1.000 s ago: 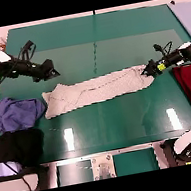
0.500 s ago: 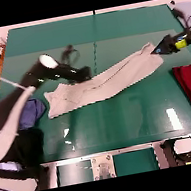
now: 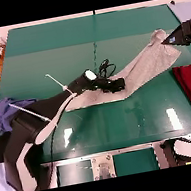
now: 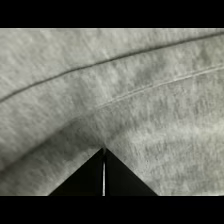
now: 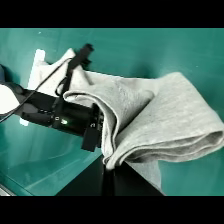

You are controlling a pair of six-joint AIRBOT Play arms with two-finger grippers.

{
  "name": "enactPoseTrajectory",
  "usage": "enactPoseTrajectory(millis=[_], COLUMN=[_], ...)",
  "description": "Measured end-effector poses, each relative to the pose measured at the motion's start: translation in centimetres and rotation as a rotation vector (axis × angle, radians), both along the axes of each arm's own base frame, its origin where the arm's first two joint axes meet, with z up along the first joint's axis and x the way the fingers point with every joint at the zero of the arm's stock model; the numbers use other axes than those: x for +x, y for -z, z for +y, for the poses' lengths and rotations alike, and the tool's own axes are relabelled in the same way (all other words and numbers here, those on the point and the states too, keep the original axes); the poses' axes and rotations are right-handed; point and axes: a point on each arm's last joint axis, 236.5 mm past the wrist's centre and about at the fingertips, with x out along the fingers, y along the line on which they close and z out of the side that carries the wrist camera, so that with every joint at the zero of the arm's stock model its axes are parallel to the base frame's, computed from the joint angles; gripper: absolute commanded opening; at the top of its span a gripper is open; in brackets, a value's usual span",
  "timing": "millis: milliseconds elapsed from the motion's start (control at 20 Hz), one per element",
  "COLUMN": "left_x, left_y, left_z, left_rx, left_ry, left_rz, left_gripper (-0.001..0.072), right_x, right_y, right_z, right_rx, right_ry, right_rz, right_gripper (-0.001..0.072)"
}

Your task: Fold the shirts.

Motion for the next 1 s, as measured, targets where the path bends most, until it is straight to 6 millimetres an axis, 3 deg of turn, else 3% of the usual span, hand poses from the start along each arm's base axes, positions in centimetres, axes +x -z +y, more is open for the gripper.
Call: enactPoseTrajectory(millis=[150,250,400,500,600,750,900,950,1000], left_x=[-0.3,0.2,1.1,2.7,4.2,5.1,4.7,4.6,4.1], left_y=[-0.3,-1.1,-3.2,-4.9,-7.2,-11.2,-15.3,-16.7,-17.6], left_z=[0.6,2.5,8.3,14.0,20.8,30.8,37.0,38.5,39.6], left_rx=[-0.006,0.008,0.132,0.297,0.488,0.750,0.874,0.893,0.915], left_ry=[0.063,0.124,0.221,0.232,0.204,0.118,0.021,-0.015,-0.035], left_rz=[0.037,0.053,0.048,-0.008,-0.073,-0.121,-0.153,-0.172,-0.173], left_gripper=[0.0025,0.0025,0.0025,0.0026,0.0026,0.0027,0.0027,0.0027,0.0027], right_x=[-0.1,0.0,0.0,0.2,0.6,1.4,1.9,2.0,2.1], right_y=[0.7,0.7,0.4,0.5,1.1,3.3,7.3,9.0,11.0], right_z=[0.1,0.6,2.7,5.4,9.2,17.3,28.0,31.5,34.8], right_rx=[0.010,0.032,0.077,0.101,0.127,0.168,0.218,0.233,0.242], right_ry=[0.010,0.009,-0.023,-0.064,-0.103,-0.177,-0.239,-0.243,-0.240], right_rz=[0.014,0.012,0.012,0.008,0.004,-0.006,-0.016,-0.017,-0.017], right_gripper=[0.0011,0.0011,0.0011,0.0011,0.0011,0.0011,0.0013,0.0087,0.0414])
